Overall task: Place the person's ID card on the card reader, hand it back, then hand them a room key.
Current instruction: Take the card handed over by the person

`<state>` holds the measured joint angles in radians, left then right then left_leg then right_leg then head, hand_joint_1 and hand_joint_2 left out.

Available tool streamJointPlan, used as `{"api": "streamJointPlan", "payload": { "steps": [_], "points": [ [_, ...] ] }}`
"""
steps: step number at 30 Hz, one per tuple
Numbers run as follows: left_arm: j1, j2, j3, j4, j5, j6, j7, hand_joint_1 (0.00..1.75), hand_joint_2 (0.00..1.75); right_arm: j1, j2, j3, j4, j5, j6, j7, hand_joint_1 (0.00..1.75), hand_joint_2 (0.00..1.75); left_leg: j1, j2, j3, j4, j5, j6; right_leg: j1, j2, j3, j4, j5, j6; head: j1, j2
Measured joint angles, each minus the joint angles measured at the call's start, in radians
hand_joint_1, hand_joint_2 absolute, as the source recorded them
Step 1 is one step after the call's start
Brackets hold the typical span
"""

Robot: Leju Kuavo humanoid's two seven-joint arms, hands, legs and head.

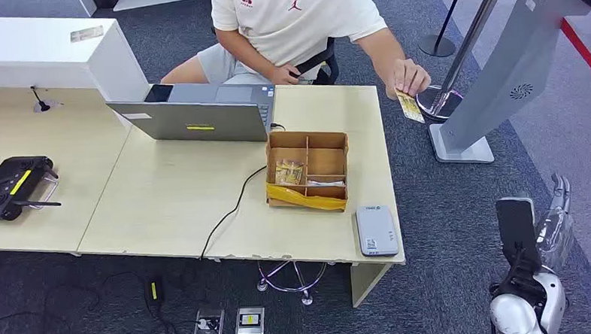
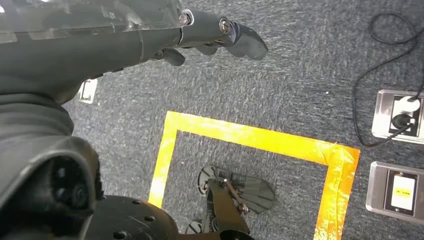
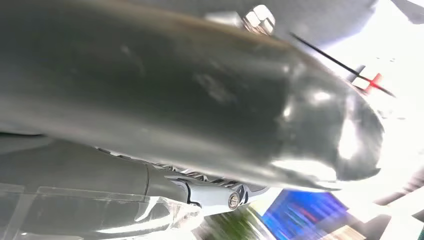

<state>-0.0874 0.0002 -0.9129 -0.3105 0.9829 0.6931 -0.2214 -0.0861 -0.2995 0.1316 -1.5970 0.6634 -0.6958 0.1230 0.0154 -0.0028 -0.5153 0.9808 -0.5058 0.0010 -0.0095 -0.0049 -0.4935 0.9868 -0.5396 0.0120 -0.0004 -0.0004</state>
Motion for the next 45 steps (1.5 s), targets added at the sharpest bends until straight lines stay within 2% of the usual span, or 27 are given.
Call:
{"api": "streamJointPlan", "payload": {
  "steps": [2, 6, 10, 14, 18, 23, 31, 45],
  "points": [
    [-0.001, -0.001, -0.001, 0.000, -0.004, 0.000, -0.001, 0.00, 0.00, -0.009, -0.007, 0.016, -0.018, 0.054, 0.006, 0.020, 0.00, 0.00, 0.000, 0.000, 0.000, 0.000, 0.000, 0.000, 0.000, 0.000, 0.000, 0.000, 0.000, 0.000, 0.000, 0.000],
    [-0.004, -0.002, -0.002, 0.000, -0.023, 0.000, -0.002, 0.00, 0.00, -0.042, -0.035, 0.091, -0.077, 0.259, 0.046, 0.099, 0.00, 0.00, 0.000, 0.000, 0.000, 0.000, 0.000, 0.000, 0.000, 0.000, 0.000, 0.000, 0.000, 0.000, 0.000, 0.000],
    [-0.006, -0.002, -0.002, 0.000, -0.040, 0.000, -0.002, 0.00, 0.00, -0.103, -0.056, 0.180, -0.097, 0.473, 0.120, 0.140, 0.00, 0.00, 0.000, 0.001, 0.000, 0.000, 0.000, 0.000, 0.000, 0.000, 0.000, 0.000, 0.000, 0.000, 0.000, 0.000],
    [-0.007, -0.001, -0.003, 0.000, -0.048, 0.000, -0.001, 0.00, 0.00, -0.173, -0.068, 0.271, -0.093, 0.538, 0.173, 0.153, 0.00, 0.00, 0.000, 0.000, -0.001, 0.000, 0.000, 0.000, 0.000, 0.000, -0.001, 0.001, 0.000, 0.000, 0.000, 0.000],
    [-0.008, 0.000, -0.004, 0.000, -0.059, 0.000, 0.002, 0.00, 0.00, -0.244, -0.072, 0.343, -0.070, 0.528, 0.215, 0.165, 0.00, 1.75, 0.000, 0.000, -0.002, 0.000, 0.000, 0.000, 0.000, 0.000, -0.001, 0.001, 0.000, 0.000, 0.000, 0.000],
    [-0.011, 0.001, -0.017, 0.000, -0.083, 0.000, 0.026, 0.00, 0.00, -0.324, -0.083, 0.417, -0.015, 0.458, 0.299, 0.190, 0.00, 1.75, 0.000, 0.000, -0.002, 0.000, 0.000, 0.000, 0.000, 0.000, -0.002, 0.001, 0.000, 0.000, 0.000, 0.000],
    [-0.017, 0.004, -0.026, 0.000, -0.108, 0.000, 0.042, 0.00, 0.00, -0.427, -0.081, 0.456, 0.120, 0.115, 0.288, 0.175, 0.00, 1.75, 0.000, 0.000, -0.003, 0.000, 0.000, 0.000, 0.000, 0.000, -0.003, 0.001, 0.000, 0.000, 0.000, 0.000],
    [-0.018, 0.005, -0.026, 0.000, -0.124, 0.000, 0.039, 0.00, 0.00, -0.494, -0.073, 0.509, 0.275, 0.065, 0.208, 0.148, 0.00, 1.75, 0.000, -0.001, -0.005, 0.000, 0.000, 0.000, 0.000, 0.000, -0.004, 0.001, 0.000, 0.000, 0.000, 0.000]
  ]
}}
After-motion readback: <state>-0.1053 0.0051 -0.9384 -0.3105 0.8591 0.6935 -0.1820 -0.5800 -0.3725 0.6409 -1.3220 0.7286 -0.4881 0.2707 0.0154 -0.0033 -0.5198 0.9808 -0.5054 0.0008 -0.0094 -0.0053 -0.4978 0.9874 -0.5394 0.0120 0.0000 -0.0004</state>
